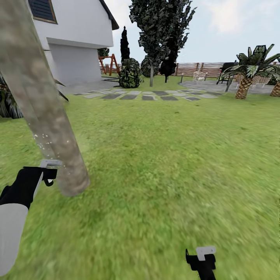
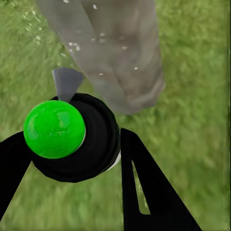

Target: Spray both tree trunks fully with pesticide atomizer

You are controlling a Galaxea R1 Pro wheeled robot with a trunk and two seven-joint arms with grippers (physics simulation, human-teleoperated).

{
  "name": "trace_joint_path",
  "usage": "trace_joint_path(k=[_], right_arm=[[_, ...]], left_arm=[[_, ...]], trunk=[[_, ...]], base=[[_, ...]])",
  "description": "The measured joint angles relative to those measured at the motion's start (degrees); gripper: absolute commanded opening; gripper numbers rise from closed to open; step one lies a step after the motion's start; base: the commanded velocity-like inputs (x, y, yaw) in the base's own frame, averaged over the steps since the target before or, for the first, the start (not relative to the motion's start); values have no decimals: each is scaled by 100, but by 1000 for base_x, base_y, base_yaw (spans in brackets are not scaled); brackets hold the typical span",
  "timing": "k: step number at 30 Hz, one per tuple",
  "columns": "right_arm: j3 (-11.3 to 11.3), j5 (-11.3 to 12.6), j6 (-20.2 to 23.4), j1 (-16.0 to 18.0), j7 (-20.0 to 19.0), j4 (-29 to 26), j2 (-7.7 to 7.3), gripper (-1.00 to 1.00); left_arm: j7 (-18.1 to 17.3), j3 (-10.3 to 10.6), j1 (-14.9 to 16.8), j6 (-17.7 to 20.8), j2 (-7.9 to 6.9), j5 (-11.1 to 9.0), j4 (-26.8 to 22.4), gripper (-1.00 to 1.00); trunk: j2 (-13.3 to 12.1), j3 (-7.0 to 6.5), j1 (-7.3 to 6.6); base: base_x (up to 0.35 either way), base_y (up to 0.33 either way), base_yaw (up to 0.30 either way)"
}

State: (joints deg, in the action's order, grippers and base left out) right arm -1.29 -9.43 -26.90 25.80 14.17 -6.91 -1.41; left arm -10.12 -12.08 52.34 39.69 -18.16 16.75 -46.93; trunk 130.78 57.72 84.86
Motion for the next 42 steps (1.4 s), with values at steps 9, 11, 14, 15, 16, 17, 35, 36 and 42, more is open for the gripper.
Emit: trace_joint_path(k=[9,11,14,15,16,17,35,36,42], right_arm=[[0,3,0,0,0,0,0,100],[0,2,0,1,-1,1,1,100],[0,2,0,1,-1,2,3,100],[0,4,0,1,-1,2,2,100],[0,1,0,1,-1,2,1,100],[0,2,0,1,-1,2,2,100],[0,6,0,1,-1,2,10,100],[0,6,0,1,-1,2,10,100],[0,6,0,0,-1,0,9,100]], left_arm=[[2,-8,0,0,-6,2,102,-100],[8,-8,-1,1,-12,4,111,-100],[65,-9,-1,1,-16,4,113,-100],[76,-9,-1,1,-17,3,114,-100],[81,-13,-1,1,-17,2,117,-100],[84,-15,-1,1,-17,2,119,-100],[322,-183,-392,-6,-32,21,213,-100],[372,-183,-395,-5,-28,15,218,-100],[408,-182,-396,-10,7,-33,229,-100]], trunk=[[0,0,0],[0,0,0],[0,0,0],[0,0,0],[0,0,0],[0,0,0],[0,0,0],[0,0,0],[0,0,0]], base=[[209,-221,5],[214,-218,193],[213,-218,260],[211,-218,274],[208,-218,275],[207,-218,276],[185,-220,278],[181,-222,277],[185,-221,179]])
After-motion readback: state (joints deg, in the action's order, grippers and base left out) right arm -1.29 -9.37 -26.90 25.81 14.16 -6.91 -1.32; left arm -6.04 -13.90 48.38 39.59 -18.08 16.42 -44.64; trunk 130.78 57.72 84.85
